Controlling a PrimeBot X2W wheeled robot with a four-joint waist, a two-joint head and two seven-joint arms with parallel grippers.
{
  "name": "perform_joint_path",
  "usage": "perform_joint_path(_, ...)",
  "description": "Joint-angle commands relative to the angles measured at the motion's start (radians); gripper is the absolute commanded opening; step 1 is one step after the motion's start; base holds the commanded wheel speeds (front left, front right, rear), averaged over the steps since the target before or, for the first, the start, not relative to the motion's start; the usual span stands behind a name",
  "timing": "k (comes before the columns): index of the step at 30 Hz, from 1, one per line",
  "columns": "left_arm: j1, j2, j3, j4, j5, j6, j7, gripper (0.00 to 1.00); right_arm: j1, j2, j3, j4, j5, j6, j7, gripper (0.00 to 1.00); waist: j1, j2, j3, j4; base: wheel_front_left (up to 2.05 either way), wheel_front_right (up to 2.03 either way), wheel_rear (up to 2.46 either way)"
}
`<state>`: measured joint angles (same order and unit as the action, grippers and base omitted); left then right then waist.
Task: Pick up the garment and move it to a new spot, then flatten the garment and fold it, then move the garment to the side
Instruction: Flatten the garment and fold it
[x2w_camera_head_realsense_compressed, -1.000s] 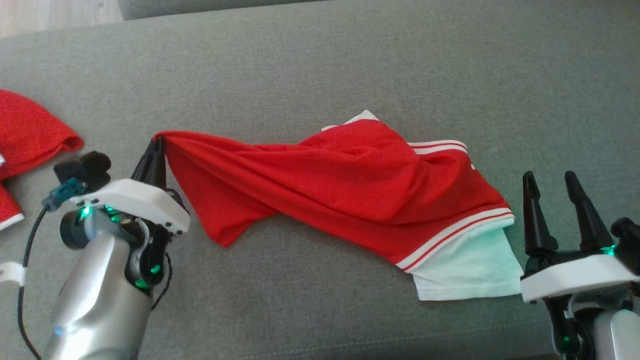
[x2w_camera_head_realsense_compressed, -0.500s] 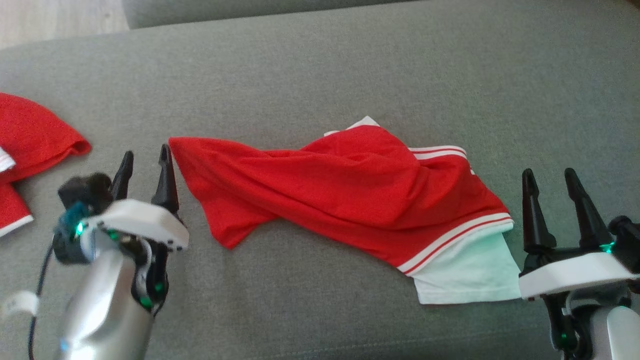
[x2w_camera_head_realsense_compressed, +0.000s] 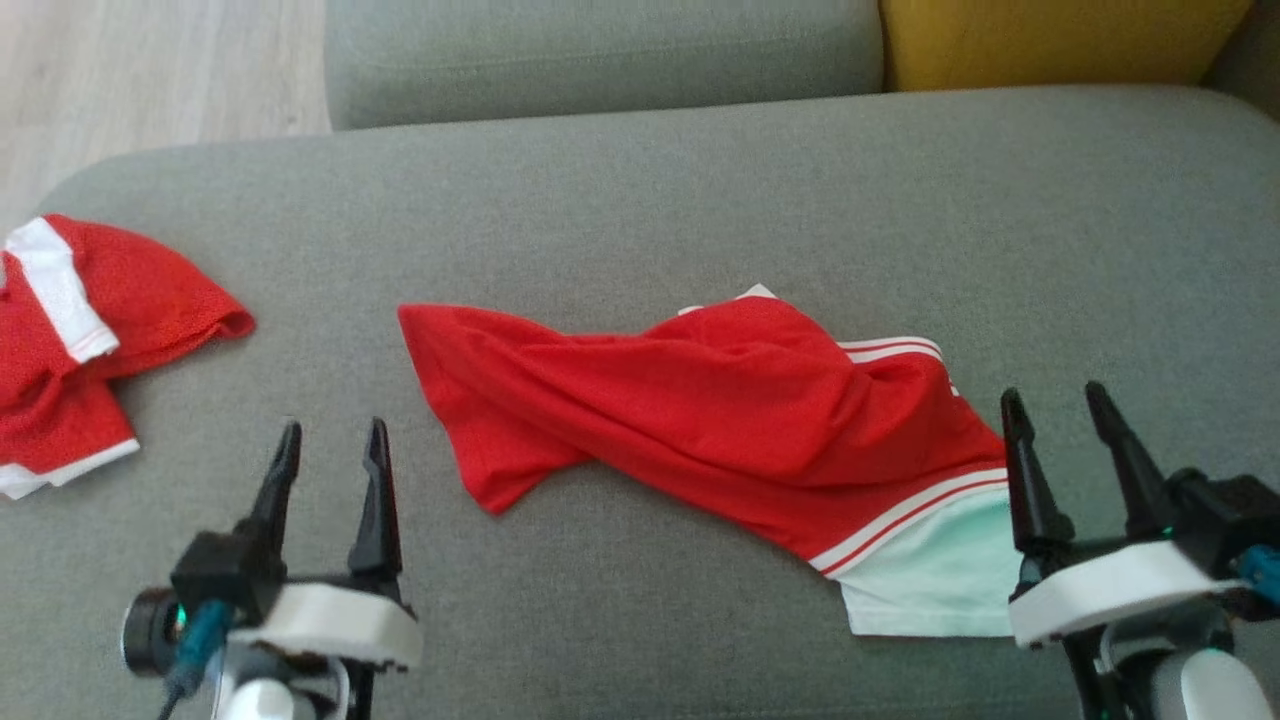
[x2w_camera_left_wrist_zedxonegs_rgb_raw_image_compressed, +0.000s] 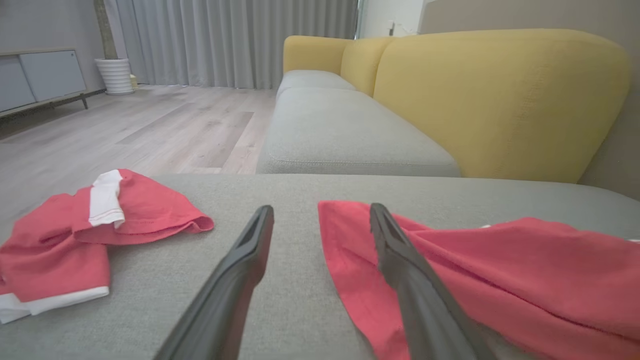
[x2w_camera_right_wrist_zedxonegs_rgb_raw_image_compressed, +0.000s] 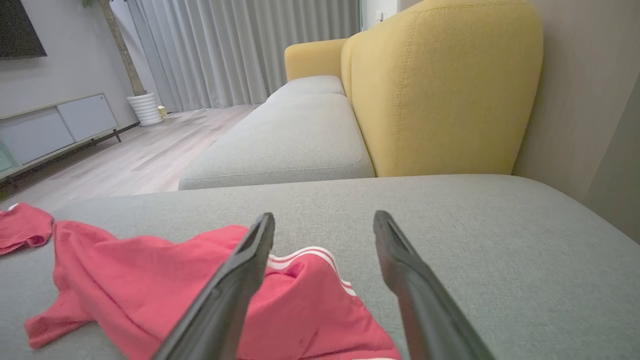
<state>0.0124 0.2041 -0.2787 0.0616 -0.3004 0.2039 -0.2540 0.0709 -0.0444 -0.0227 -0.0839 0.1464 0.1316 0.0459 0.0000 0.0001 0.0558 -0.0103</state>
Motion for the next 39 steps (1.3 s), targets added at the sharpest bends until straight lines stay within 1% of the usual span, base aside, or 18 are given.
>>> perform_joint_path(1,-0.020,0.015,0.030,-0.051,0.009,0.007,-0.008,1.00,-0.012,-0.006,0.030,-0.039,-0.008,-0.001,0.005,1.00,0.0000,-0.0001,-0.018,0.007,0.00,0.00,0.00)
perform_joint_path(10,0.050,0.027,0.007,-0.078,0.009,0.012,0.011,1.00,0.025,-0.006,0.051,-0.040,-0.002,-0.001,0.017,1.00,0.0000,-0.0001,-0.054,0.011,0.00,0.00,0.00)
perform_joint_path(28,0.052,0.029,-0.011,-0.097,0.007,0.022,0.024,1.00,0.029,-0.006,0.044,-0.045,0.008,-0.001,0.024,1.00,0.0000,-0.0001,-0.049,0.010,0.00,0.00,0.00)
perform_joint_path(31,0.041,0.025,-0.029,-0.091,-0.006,-0.001,0.033,1.00,0.026,-0.006,0.044,-0.045,0.012,-0.001,0.022,1.00,0.0000,-0.0001,-0.041,0.010,0.00,0.00,0.00)
perform_joint_path(34,0.018,0.015,-0.055,-0.054,-0.024,-0.030,0.060,1.00,0.019,-0.006,0.045,-0.045,0.016,-0.001,0.021,1.00,0.0000,-0.0001,-0.024,0.008,0.00,0.00,0.00)
perform_joint_path(39,-0.049,-0.014,-0.093,0.080,-0.068,-0.091,0.112,1.00,-0.001,-0.006,0.052,-0.046,0.021,-0.001,0.018,1.00,0.0000,-0.0001,0.020,0.001,0.00,0.00,0.00)
